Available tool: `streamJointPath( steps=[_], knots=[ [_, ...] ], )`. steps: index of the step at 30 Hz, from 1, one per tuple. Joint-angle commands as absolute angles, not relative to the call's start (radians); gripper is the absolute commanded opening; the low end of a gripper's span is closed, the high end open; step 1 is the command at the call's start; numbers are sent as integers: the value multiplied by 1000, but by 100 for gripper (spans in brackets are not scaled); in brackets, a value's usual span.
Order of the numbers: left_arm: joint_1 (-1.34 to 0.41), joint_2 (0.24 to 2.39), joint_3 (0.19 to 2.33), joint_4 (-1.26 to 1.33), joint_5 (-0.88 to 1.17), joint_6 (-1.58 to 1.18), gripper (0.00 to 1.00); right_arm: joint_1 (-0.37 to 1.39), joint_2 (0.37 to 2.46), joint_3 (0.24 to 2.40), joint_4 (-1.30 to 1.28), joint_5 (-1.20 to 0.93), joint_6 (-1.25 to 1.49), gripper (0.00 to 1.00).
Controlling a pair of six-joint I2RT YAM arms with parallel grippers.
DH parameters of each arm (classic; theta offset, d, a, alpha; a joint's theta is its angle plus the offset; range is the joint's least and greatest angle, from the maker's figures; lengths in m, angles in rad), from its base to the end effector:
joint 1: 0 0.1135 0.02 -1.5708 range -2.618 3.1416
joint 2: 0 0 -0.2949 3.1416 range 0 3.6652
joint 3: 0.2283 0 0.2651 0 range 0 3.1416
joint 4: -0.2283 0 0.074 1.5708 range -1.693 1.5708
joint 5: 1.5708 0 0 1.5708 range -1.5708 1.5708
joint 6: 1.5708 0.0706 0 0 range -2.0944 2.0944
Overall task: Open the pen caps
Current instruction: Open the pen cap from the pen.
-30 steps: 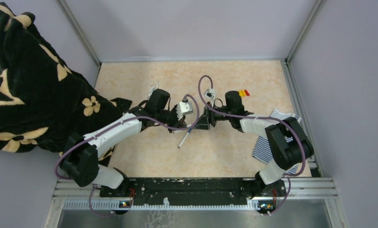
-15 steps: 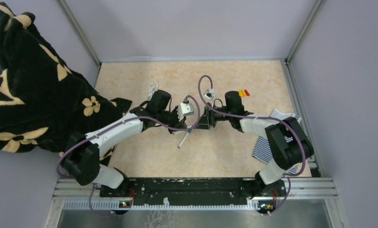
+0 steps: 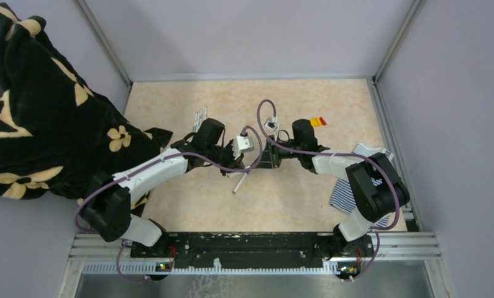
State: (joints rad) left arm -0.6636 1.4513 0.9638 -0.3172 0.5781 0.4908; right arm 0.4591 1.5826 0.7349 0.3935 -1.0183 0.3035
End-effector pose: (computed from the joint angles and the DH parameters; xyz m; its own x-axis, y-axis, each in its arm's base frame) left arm 0.2389 -0.2357 0.2424 -0.1169 0.5925 -0.7971 0.9858 0.1668 -0.0205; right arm 0.2774 0.2042 0.2058 -0.6498 -0.1462 -0.7459 -0.7588 0.1836 0.6250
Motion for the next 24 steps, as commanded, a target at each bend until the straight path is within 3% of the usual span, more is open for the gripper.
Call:
streamJointPath(
  steps=[1,4,9,13,24],
  knots=[
    [-669,1454,956,-292,581,491,0,475,1592,791,390,-1035,266,4],
    [-669,1450,954,-291,579,494,2,475,1593,797,374,-1025,246,0],
    [-669,1441,949,-291,582,498,30,475,1581,796,371,-1035,221,0],
    [-669,1446,946,-297,591,504,41,474,1562,795,380,-1061,219,0],
    [-669,1464,942,-299,582,506,44,456,1545,781,439,-1121,269,0]
  ],
)
